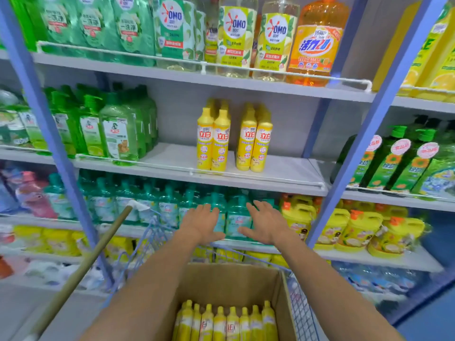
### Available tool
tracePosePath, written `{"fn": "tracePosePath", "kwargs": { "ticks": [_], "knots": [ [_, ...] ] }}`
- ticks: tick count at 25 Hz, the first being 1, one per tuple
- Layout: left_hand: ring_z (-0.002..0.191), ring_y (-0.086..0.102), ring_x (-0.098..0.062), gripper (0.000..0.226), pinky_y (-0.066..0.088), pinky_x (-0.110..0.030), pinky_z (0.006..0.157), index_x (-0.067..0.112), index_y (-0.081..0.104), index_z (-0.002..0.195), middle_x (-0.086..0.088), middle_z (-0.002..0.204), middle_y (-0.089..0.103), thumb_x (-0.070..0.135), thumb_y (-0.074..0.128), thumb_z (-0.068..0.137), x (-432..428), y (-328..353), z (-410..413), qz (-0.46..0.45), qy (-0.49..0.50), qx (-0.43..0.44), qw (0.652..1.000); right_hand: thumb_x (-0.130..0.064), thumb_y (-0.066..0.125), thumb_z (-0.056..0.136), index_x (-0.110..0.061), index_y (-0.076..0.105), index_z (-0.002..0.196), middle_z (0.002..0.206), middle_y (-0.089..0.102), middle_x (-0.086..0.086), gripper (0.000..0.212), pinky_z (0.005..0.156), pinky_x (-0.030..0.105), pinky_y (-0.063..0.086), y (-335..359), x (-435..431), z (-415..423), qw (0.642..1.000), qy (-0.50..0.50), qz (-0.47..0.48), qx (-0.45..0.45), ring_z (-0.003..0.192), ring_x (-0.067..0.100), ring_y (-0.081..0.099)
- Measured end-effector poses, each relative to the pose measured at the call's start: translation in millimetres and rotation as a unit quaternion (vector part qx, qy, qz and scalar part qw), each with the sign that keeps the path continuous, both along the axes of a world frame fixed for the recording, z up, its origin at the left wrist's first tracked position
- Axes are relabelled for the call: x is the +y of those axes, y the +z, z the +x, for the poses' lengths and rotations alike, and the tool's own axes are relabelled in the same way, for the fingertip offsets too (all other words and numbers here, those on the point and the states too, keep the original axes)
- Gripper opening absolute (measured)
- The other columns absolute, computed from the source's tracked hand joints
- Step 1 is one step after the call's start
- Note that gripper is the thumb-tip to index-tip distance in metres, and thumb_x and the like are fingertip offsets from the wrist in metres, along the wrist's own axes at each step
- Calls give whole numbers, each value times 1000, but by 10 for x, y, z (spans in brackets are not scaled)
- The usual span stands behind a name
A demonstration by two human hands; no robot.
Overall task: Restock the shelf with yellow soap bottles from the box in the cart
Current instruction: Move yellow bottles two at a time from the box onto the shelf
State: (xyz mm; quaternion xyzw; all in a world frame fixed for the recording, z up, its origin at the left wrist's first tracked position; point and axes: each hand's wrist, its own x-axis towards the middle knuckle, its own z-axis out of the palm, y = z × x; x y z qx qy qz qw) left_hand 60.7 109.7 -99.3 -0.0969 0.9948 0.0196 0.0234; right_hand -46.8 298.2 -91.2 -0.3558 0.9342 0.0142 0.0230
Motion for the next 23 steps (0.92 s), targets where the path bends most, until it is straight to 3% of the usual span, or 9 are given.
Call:
{"fn": "tracePosePath", "kwargs": {
  "ticks": [7, 12, 16, 23],
  "knots": [
    [131, 48, -32, 71, 42, -50, 108, 19, 47, 140, -10, 139, 53, 67, 52, 88, 67, -1175, 626, 73, 28, -71, 994, -63, 52, 95, -15, 27, 157, 161, 30, 13, 82, 116, 49, 36, -1158, 145, 581, 994, -8, 13, -105, 148, 34, 29],
    [131, 47, -34, 69, 43, -44, 103, 14, 43, 140, -13, 140, 48, 63, 52, 91, 211, -2144, 756, 121, 62, -200, 970, -59, 52, 96, -16, 33, 153, 150, 42, 14, 74, 107, 48, 42, -2138, 304, 625, 977, -31, 57, -203, 138, 38, 37],
    [130, 45, -36, 72, 45, -47, 102, 12, 43, 140, -16, 138, 47, 64, 51, 92, 163, -2686, 714, 146, 93, -280, 944, -63, 50, 96, -14, 34, 152, 152, 37, 14, 76, 106, 51, 45, -2746, 447, 435, 958, -51, 87, -270, 140, 38, 36],
    [133, 43, -33, 73, 46, -48, 102, 17, 37, 148, -11, 144, 44, 62, 53, 92, -17, -3196, 256, 172, 124, -300, 930, -61, 51, 95, -15, 33, 152, 150, 39, 11, 75, 106, 50, 46, -3434, 309, -23, 938, -64, 114, -320, 139, 35, 36]
  ]
}}
